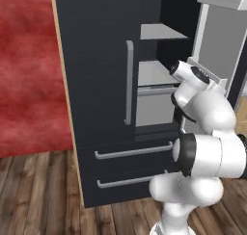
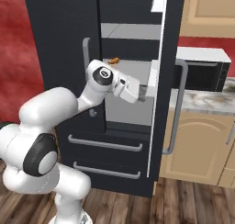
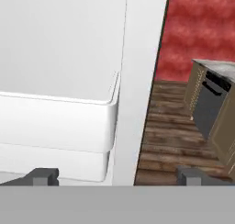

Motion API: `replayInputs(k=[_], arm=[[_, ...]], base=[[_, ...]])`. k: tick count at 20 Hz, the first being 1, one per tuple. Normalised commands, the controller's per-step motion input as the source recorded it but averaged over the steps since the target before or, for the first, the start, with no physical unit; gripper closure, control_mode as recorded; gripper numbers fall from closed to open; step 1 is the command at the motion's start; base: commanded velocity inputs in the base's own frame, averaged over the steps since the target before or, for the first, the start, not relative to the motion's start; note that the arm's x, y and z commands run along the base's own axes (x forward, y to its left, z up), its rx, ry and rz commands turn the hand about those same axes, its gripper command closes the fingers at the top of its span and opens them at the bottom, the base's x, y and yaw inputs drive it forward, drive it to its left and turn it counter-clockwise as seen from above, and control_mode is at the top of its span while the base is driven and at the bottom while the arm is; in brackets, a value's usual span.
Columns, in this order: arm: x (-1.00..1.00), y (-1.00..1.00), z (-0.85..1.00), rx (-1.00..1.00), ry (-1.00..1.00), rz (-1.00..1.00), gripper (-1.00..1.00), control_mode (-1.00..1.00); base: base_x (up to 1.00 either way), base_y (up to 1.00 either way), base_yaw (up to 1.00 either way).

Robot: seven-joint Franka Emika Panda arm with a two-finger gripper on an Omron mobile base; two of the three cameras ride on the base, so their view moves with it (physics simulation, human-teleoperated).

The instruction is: Take the lemon wedge from the fridge and place it on the plate with fish on the dining counter.

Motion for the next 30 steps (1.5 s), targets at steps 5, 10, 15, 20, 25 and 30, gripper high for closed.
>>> replayInputs(k=[5,10,15,20,25,30], arm=[[-1.0,0.51,0.06,0.0,-0.3,0.13,-1.0,-1.0],[-0.71,1.0,0.24,0.0,-0.03,0.32,-1.0,-1.0],[-0.15,1.0,0.35,0.0,0.09,0.45,-1.0,-1.0],[-0.02,1.0,0.49,0.0,0.18,0.46,-1.0,-1.0],[0.0,1.0,0.55,0.0,0.23,0.45,-1.0,-1.0],[-0.03,0.69,0.33,0.19,0.2,0.34,-1.0,-1.0]], base=[[0.0,0.0,0.0],[0.0,0.0,0.0],[0.0,0.0,0.0],[0.0,0.0,0.0],[0.0,0.0,0.0],[0.0,0.0,0.0]])
